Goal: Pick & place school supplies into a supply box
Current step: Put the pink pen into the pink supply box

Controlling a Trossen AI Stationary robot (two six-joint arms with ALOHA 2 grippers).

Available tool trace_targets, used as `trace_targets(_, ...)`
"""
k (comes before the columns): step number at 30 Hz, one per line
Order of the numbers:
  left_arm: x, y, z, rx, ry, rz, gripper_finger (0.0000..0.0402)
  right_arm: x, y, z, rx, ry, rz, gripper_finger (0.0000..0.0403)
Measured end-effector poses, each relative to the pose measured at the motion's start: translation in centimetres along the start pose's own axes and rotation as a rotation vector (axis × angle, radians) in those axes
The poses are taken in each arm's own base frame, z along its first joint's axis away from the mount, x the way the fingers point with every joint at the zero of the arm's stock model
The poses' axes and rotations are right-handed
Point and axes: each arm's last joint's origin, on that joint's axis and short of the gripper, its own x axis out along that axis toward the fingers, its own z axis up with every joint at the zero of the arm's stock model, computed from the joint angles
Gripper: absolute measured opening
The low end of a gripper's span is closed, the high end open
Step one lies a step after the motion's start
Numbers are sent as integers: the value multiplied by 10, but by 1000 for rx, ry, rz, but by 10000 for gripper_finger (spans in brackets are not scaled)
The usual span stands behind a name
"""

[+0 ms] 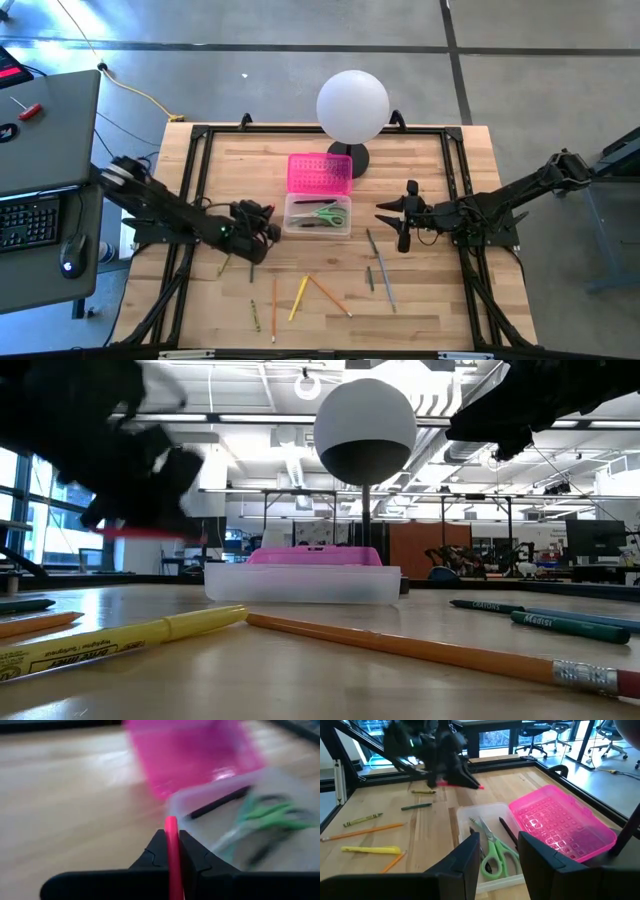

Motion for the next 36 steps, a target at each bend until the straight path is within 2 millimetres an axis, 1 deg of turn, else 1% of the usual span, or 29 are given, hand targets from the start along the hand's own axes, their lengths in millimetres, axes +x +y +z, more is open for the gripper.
trace_targets(3, -8, -13, 23, 29, 23, -75, 43, 0, 0, 0, -14, 1, 0, 113)
trace_targets(7, -2, -30, 48, 99, 122, -197, 54, 0, 0, 0, -16, 1, -2, 113)
trace_targets(11, 21, -45, 66, 167, 128, -294, 44, 0, 0, 0, -14, -3, -2, 113)
trace_targets(15, 54, -53, 78, 186, 136, -366, 43, 0, 0, 1, -14, -8, -1, 113)
trace_targets(18, 81, -57, 76, 209, 182, -398, 58, 0, 0, 1, -34, -13, 0, 112)
trace_targets(20, 99, -57, 72, 237, 222, -401, 67, 0, 0, 2, -49, -17, 1, 113)
trace_targets(21, 107, -61, 70, 248, 236, -417, 69, 0, 0, 2, -54, -20, 1, 113)
trace_targets(26, 141, -72, 60, 320, 299, -443, 66, 0, 0, 3, -76, -29, 2, 113)
trace_targets(30, 155, -84, 60, 383, 301, -488, 69, 0, 0, 3, -76, -31, 3, 112)
trace_targets(33, 159, -92, 64, 423, 279, -503, 83, 0, 0, 3, -79, -27, 3, 113)
trace_targets(36, 160, -95, 71, 463, 252, -486, 100, 0, 0, 3, -79, -26, 2, 113)
